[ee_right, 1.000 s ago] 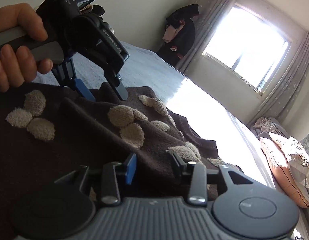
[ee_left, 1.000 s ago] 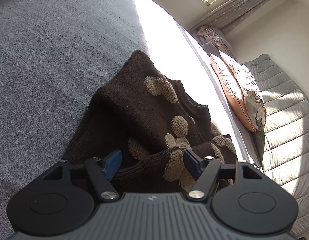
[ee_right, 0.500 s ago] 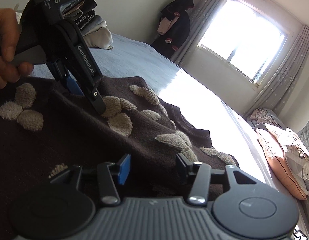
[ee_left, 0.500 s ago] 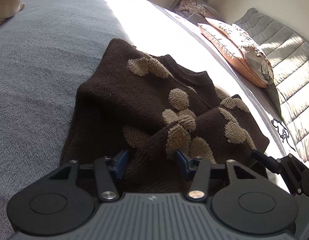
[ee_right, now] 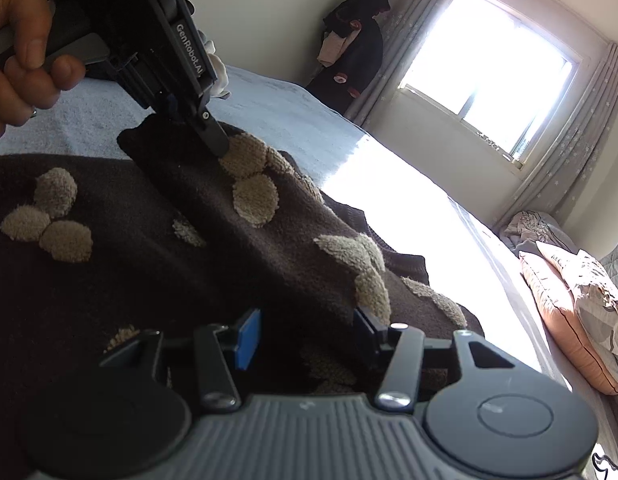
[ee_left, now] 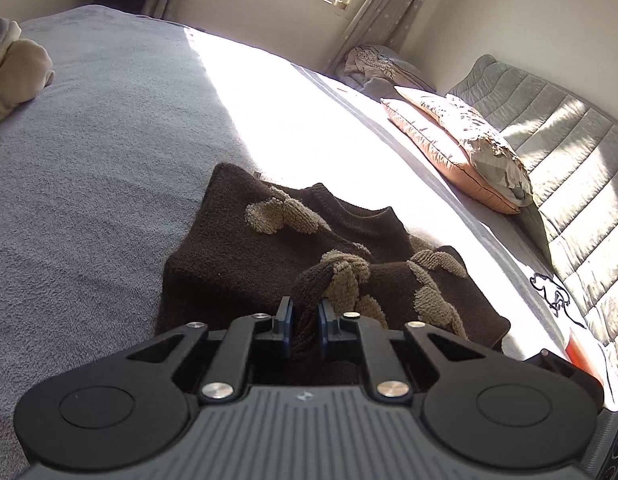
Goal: Fold clothes
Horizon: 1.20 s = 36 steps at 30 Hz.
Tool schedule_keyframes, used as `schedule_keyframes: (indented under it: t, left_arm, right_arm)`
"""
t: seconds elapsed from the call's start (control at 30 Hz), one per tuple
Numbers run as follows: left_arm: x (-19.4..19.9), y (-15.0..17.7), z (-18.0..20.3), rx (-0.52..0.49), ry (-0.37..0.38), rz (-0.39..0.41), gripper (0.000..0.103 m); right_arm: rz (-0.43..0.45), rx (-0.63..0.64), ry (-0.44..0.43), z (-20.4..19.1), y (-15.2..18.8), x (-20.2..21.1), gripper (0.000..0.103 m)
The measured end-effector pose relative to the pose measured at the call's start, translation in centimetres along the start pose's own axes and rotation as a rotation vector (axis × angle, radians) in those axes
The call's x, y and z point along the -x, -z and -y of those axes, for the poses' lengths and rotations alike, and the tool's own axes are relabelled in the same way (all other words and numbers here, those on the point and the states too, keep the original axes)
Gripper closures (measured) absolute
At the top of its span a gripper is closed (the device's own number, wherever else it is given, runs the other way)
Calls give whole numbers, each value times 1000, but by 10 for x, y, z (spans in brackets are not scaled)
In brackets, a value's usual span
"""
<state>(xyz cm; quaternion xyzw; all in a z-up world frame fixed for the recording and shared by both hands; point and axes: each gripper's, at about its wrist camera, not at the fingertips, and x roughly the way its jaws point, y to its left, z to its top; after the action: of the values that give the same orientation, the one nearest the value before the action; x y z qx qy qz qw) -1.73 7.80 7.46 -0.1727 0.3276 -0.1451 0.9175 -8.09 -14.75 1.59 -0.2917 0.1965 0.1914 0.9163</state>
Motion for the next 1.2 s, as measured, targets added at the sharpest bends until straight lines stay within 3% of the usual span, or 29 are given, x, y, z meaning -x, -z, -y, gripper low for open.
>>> schedule_keyframes:
  t: [0.13,0.23,0.43,0.67,0.83,0.9,1.07,1.2]
  left_arm:
    - [3,-8,-19,40,-53,26,90]
    - [0,-11,-29,83,-58,29,90]
    - [0,-12,-25,91,-12,27,90]
    - [1,-8,-22,102,27,35,90]
    - [-9,0,-9,34,-20,-23,89]
    - [-14,3,-2,-30,-65,-35,89]
    - [-13,0,-12,13,-52,-35,89]
    - [-14,0,-12,10,-58,-42,89]
  right_arm:
    - [-3,-85,33,13,-2,0,41]
    - [-49,-235,96,41,0,-3,40]
    - [-262,-459,283,100,36,-21,40]
    - [-258,-567,281,118,45,-27,37]
    - [-318,-1024,217,157,82,-30,37]
    - [-327,-1003,204,158,83,-28,36]
    - [-349,-811,155,156,74,-21,28]
    - [-266,-806,153,173,74,5,28]
